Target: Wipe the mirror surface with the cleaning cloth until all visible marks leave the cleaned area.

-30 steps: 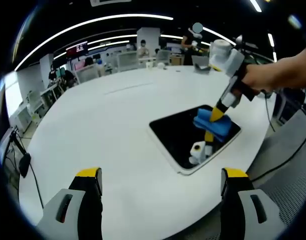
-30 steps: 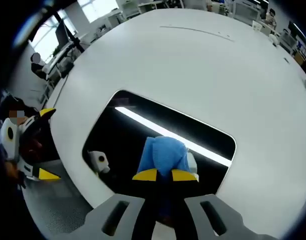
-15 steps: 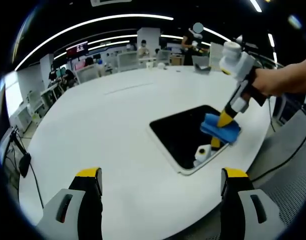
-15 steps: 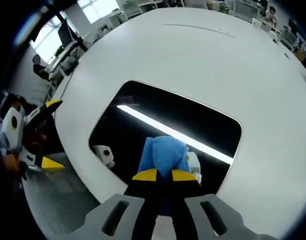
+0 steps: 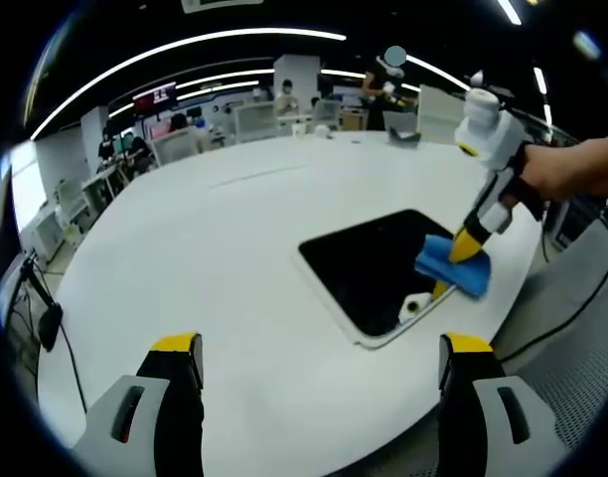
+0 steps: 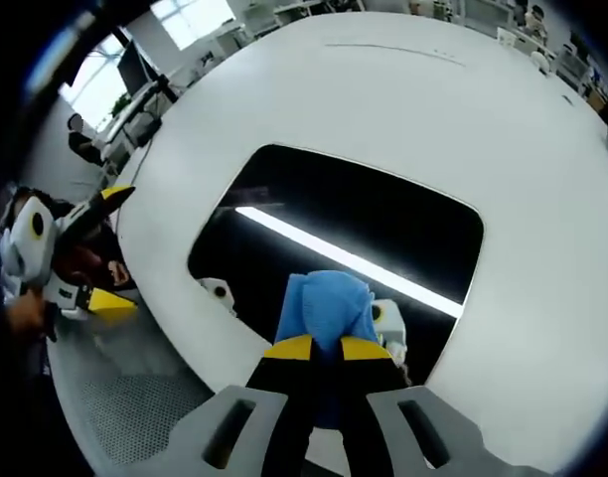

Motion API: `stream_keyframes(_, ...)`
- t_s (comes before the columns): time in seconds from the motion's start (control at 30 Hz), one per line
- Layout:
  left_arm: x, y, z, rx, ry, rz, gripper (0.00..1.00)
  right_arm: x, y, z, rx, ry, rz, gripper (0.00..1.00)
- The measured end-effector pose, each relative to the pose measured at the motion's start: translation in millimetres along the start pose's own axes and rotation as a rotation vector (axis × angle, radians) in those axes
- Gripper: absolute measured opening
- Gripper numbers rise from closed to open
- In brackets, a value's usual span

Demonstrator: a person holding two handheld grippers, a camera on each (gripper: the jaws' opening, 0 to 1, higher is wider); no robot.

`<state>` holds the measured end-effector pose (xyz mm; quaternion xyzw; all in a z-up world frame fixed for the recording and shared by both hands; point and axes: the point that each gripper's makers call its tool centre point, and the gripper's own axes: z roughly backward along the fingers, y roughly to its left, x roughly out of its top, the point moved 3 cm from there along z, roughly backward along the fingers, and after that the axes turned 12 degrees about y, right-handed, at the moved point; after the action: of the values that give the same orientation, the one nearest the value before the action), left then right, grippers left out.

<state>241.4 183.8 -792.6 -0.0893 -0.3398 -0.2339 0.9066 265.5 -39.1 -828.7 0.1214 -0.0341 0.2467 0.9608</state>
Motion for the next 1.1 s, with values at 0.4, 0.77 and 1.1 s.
stream_keyframes(0.4, -0.5, -0.7, 0, -0.002, 0.005, -0.006, 0.99, -6.8, 2, 0, 0.016, 0.011, 0.021, 0.02)
stream_keyframes(0.77, -0.5, -1.6, -1, -0.005, 0.008, -0.011, 0.99, -11.8, -10, 4, 0.015, 0.024, 0.014, 0.02)
stream_keyframes(1.1, -0.6, -1.5, -1, -0.006, 0.008, -0.011, 0.99, -17.6, -22, 8, 0.002, 0.031, 0.007, 0.02)
